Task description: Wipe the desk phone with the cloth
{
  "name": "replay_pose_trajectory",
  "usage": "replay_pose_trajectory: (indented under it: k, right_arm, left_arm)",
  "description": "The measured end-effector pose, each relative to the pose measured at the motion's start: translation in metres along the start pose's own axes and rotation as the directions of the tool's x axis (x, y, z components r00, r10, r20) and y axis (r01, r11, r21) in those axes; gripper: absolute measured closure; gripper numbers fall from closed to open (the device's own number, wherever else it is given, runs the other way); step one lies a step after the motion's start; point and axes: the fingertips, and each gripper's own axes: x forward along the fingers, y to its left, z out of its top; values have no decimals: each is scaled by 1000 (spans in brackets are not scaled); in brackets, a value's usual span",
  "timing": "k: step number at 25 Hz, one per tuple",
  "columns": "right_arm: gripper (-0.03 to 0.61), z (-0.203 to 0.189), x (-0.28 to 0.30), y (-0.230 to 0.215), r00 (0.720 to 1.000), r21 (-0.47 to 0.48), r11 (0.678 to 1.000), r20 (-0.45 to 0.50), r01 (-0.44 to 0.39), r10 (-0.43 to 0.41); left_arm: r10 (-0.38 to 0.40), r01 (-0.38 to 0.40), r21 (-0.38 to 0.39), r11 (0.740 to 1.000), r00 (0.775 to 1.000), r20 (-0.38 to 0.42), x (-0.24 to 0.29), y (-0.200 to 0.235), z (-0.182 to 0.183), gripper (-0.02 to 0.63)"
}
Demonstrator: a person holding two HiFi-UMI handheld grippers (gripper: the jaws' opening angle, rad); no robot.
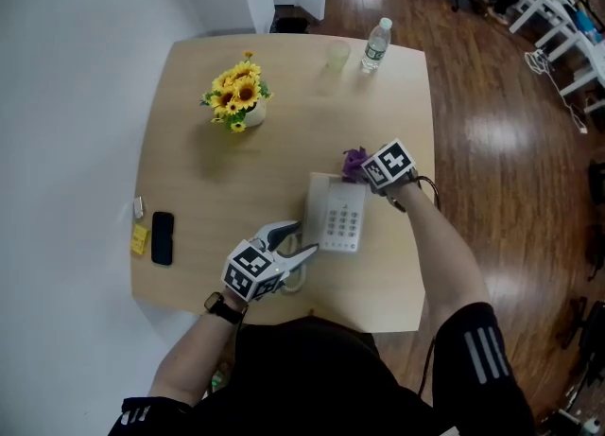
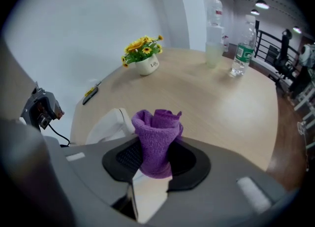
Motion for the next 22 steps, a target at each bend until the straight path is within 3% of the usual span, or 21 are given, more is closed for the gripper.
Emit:
replay_pose_trajectory:
  k: [6,11,16,19,22]
  right_arm:
    - [443,-34,-23,-38,989,26,988,-13,149,-149]
    - [444,-46,-21,-27,990,122,986,73,111,-120]
    - [446,-58,-22,-19,978,224,967,139,124,-158]
    - [446,-72,-21,-8,978,252,961,141,116,-154]
    - [446,-97,-13,12,987,221,969,93,109,-132]
  left_arm:
    - [-2,2,18,1000,1000,-4,-2,-4,3,371]
    - [-7,8,25,1000,1000,-15,-2,-7,1,371]
    - [-23,24,39,999,999,-23,0,-15,1,370]
    - [-28,29,46,999,999,-24,1,-18,1,370]
    - [-30,31,48,998,999,-18,1,-20,2,371]
